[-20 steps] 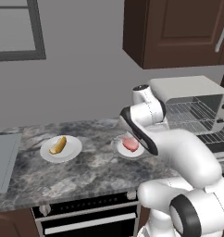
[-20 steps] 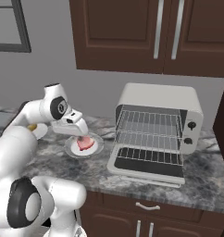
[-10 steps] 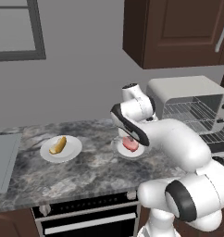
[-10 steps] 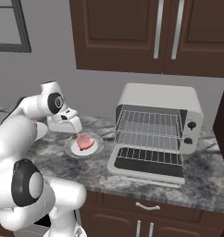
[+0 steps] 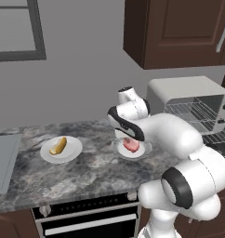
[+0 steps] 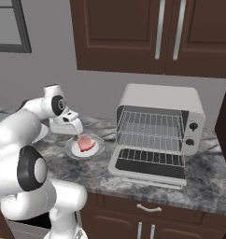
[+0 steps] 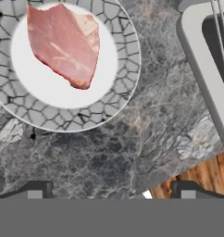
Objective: Open the toaster oven door. Place the hotdog bun on the top rack in the toaster oven and place the steak on the bottom rack.
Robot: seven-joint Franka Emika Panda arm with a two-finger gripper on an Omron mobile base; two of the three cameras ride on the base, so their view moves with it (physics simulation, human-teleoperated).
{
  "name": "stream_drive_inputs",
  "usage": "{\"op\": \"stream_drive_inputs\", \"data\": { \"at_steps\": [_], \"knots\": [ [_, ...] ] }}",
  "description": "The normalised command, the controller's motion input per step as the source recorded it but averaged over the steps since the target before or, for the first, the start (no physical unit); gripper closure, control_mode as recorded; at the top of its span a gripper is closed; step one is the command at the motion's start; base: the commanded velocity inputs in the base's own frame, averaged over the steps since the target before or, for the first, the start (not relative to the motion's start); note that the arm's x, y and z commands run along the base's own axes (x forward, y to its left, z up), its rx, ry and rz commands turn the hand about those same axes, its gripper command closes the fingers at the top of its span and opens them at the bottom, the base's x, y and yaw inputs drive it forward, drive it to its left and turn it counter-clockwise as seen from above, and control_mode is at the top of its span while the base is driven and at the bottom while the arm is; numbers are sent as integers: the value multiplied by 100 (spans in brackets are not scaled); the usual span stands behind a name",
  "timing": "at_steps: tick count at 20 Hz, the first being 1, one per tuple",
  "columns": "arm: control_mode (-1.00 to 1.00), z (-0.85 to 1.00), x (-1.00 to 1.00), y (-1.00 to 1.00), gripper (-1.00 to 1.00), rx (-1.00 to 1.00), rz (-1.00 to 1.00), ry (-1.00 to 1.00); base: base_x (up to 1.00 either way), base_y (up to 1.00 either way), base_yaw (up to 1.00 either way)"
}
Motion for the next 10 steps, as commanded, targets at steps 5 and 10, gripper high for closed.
{"op": "stream_drive_inputs", "data": {
  "at_steps": [5,10],
  "knots": [
    [-100,-29,24,14,-100,0,-3,-9,0,0,0],
    [-100,-33,10,-1,-100,0,0,-18,0,0,0]
  ]
}}
